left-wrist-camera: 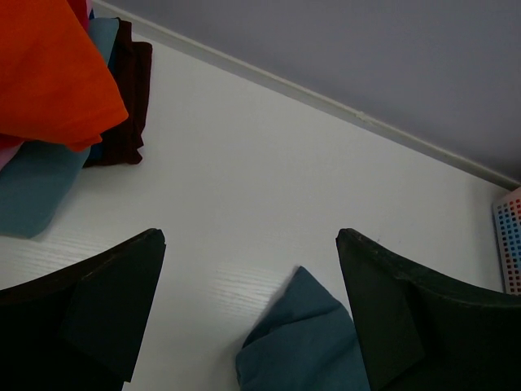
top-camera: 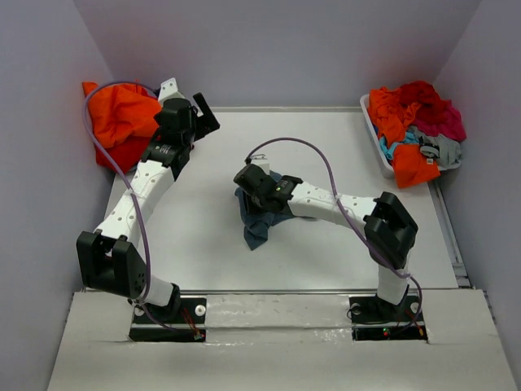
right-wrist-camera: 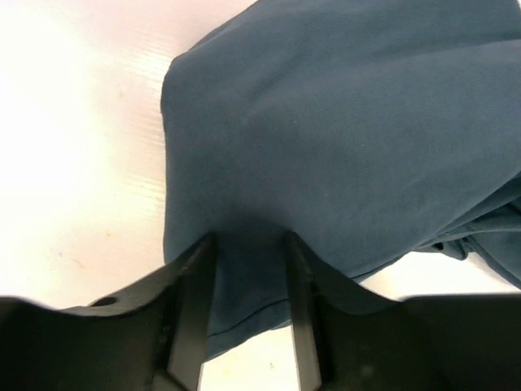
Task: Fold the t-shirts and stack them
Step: Move the tshirt to the center of the board
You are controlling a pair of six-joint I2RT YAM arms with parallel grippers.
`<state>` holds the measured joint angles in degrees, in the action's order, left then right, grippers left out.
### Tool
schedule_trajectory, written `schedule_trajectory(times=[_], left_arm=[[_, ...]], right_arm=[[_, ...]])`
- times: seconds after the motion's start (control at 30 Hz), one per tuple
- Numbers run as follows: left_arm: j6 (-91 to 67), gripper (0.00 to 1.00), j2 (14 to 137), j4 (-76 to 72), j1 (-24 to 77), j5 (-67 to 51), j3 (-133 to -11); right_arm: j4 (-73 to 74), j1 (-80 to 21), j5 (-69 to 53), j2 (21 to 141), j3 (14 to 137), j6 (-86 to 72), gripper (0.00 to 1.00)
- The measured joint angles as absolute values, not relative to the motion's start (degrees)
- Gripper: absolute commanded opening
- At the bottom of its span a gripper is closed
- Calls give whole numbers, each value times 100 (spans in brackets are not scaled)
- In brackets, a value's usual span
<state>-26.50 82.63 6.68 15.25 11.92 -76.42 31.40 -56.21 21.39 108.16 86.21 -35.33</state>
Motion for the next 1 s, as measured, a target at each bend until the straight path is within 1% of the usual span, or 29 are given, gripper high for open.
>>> schedule_trajectory(times=[0.07,0.13,0.2,0.4,0.43,0.47,0.53,0.57,0.77,0.8,0.83,0.87,0.97,1.0], left_arm=[[-2650,99,8263,661,1525,1192,-7642],[-2648,99,8263,661,1525,1197,-7642],[-2648,99,8263,663,1525,1199,-7642],[-2648,99,8263,661,1525,1199,-7642],[-2648,99,8263,661,1525,1197,-7642],[-2648,99,8263,661,1525,1197,-7642],[-2648,99,8263,661,1525,1197,-7642],[-2648,99,8263,659,1525,1197,-7642],[-2648,99,8263,657,1525,1197,-7642],[-2648,99,8263,655,1525,1197,-7642],[-2648,99,8263,655,1525,1197,-7642],[-2648,99,8263,652,1525,1197,-7642],[-2648,99,8263,646,1525,1197,-7642],[-2648,99,8263,644,1525,1197,-7642]], right_arm=[[3140,-5621,2062,10818,8624,-3527,31],[3127,-5621,1973,10847,8643,-3520,30],[3114,-5621,1894,10895,8652,-3520,27],[3124,-5621,1811,11037,8683,-3516,27],[3131,-5621,1809,11048,8691,-3516,24],[3135,-5621,1809,11052,8700,-3516,16],[3140,-5621,1800,11052,8729,-3500,9],[3138,-5621,1798,11052,8737,-3494,7],[3188,-5621,1800,11052,8772,-3489,7],[3203,-5621,1809,11052,8792,-3489,8],[3251,-5621,1831,11052,8838,-3479,14],[3273,-5621,1844,11052,8862,-3476,28],[3454,-5621,1931,11039,9021,-3417,50],[3570,-5621,2029,11026,9111,-3417,62]])
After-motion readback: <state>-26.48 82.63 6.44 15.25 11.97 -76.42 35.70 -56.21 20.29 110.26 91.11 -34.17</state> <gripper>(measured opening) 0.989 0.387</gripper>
